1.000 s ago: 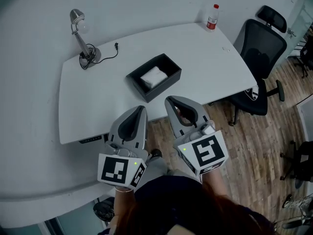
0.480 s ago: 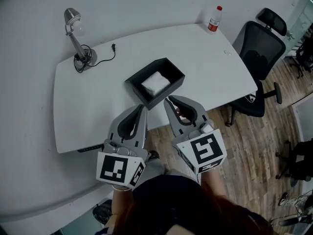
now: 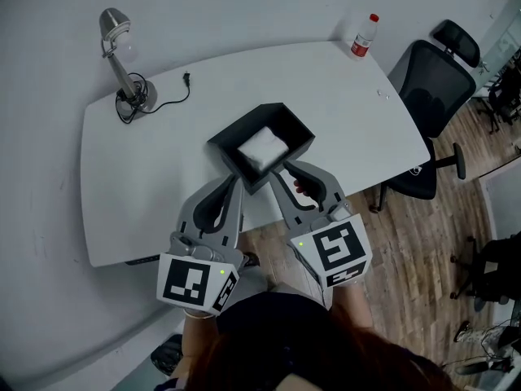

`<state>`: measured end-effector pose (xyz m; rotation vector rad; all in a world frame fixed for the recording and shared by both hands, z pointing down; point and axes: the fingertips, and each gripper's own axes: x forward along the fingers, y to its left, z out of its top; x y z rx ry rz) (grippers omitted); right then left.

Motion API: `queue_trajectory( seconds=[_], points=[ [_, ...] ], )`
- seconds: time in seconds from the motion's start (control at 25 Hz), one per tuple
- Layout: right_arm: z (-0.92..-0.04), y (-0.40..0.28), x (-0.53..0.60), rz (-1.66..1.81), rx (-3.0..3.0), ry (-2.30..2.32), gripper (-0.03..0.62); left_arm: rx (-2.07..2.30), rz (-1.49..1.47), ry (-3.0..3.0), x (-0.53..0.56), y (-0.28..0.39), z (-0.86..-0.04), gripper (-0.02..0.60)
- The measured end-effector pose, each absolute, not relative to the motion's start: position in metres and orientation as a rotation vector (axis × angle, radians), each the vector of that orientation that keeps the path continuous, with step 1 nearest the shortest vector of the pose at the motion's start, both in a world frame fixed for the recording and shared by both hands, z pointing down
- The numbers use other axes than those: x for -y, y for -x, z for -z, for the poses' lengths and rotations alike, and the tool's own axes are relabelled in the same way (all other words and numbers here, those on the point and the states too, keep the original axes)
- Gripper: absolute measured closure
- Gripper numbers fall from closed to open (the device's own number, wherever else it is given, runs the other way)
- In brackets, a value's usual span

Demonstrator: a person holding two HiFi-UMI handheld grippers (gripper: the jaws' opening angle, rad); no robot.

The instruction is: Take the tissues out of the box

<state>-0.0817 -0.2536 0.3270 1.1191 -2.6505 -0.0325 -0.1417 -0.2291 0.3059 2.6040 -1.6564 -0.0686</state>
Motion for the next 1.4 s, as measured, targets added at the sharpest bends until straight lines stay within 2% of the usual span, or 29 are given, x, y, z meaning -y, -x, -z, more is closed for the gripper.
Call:
queue_trajectory(
  seconds=[0.96, 1.4],
  points=[
    [-0.4, 0.109, 0.312, -0.005, 2.395, -0.948, 0.37, 1.592, 0.085, -2.501, 0.285, 0.174, -0.348, 0.555],
    [-0.44, 0.116, 0.328, -0.06, 2.244, -0.842, 0.347, 1.564, 0.086, -2.454, 0.305, 0.184, -0.365, 0.555]
  ],
)
